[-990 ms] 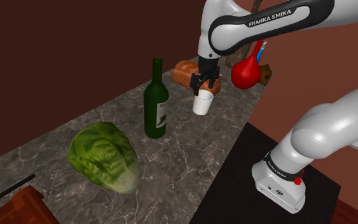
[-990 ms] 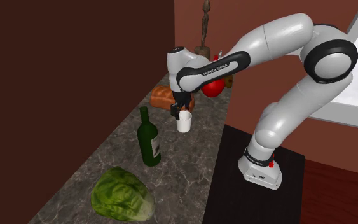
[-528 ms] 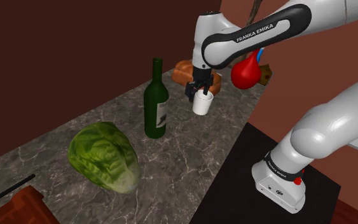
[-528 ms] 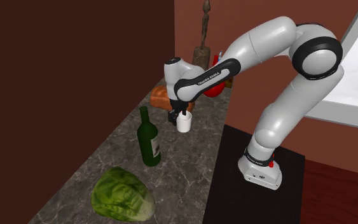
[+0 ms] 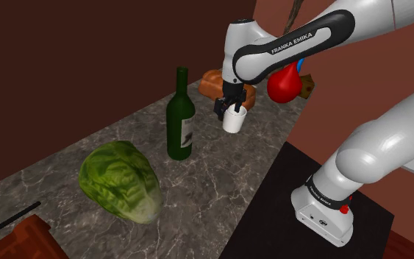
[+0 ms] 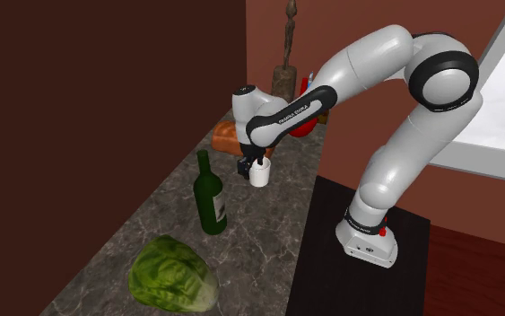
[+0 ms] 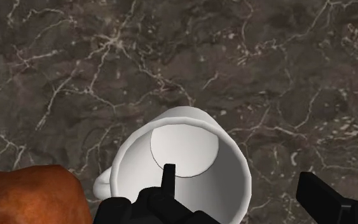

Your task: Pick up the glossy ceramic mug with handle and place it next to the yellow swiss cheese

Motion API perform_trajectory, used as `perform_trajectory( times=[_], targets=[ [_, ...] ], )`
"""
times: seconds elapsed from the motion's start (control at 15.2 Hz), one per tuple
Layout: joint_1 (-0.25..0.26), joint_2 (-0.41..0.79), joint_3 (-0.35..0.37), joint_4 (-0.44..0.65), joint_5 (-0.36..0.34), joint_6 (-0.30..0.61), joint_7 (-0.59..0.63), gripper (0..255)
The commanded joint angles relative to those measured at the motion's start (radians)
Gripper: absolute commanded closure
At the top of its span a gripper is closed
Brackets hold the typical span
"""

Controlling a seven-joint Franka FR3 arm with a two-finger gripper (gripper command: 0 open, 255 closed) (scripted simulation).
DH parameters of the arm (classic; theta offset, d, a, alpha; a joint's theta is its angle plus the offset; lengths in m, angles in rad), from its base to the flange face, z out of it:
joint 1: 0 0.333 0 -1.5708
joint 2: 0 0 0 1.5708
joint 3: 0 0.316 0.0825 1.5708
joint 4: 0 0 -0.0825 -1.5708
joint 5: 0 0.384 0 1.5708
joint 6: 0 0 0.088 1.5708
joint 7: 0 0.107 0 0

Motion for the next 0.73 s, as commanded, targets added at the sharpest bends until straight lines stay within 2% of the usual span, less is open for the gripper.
perform_trajectory(
  times=[0.0,0.07,0.13,0.66],
  targets=[
    [0.000,0.000,0.000,0.000,0.000,0.000,0.000,0],
    [0.000,0.000,0.000,0.000,0.000,0.000,0.000,0],
    [0.000,0.000,0.000,0.000,0.000,0.000,0.000,255],
    [0.000,0.000,0.000,0.000,0.000,0.000,0.000,255]
  ],
)
